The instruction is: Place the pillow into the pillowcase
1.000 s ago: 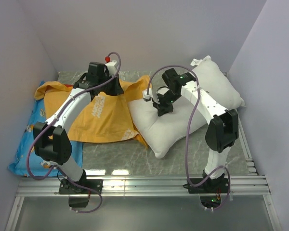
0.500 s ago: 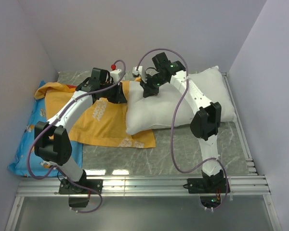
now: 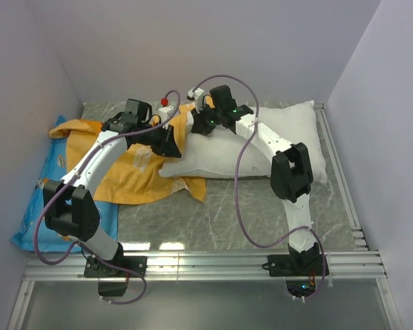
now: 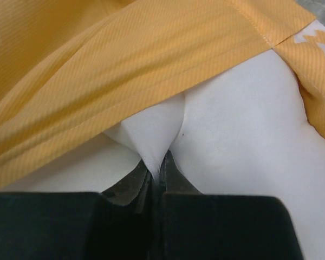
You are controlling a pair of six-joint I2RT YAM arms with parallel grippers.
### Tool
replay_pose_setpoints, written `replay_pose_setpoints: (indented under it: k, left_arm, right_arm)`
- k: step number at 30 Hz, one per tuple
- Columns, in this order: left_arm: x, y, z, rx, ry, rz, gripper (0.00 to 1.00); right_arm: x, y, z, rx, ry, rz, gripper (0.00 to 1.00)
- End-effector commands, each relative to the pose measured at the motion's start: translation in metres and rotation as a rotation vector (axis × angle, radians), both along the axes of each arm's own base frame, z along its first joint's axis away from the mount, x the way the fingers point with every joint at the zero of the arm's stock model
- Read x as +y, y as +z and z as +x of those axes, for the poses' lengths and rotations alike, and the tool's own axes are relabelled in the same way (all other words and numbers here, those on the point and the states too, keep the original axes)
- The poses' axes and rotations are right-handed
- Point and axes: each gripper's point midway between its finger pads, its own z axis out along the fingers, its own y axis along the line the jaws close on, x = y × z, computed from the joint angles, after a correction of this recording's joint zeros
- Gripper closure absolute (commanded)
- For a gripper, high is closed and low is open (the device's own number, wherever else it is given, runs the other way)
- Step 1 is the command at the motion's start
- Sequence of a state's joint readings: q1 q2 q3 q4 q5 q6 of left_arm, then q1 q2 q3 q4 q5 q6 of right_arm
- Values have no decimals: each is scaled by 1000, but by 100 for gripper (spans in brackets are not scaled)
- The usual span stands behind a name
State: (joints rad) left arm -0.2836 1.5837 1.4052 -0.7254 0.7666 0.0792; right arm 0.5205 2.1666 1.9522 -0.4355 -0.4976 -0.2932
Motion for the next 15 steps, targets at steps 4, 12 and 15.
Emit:
replay_pose_setpoints:
  k: [4,12,15]
  left_arm:
    - [30,37,-18,-56,-18,31,100]
    - [40,42,-39,-88,-199,85,100]
    - [31,35,-62,-36,-323,47,100]
  right_arm:
    - [-34,19,34,-116,-141,26,100]
    - [-60,26,49,-95,-285,65,100]
    - [-56,36,56,-82,-356,117,100]
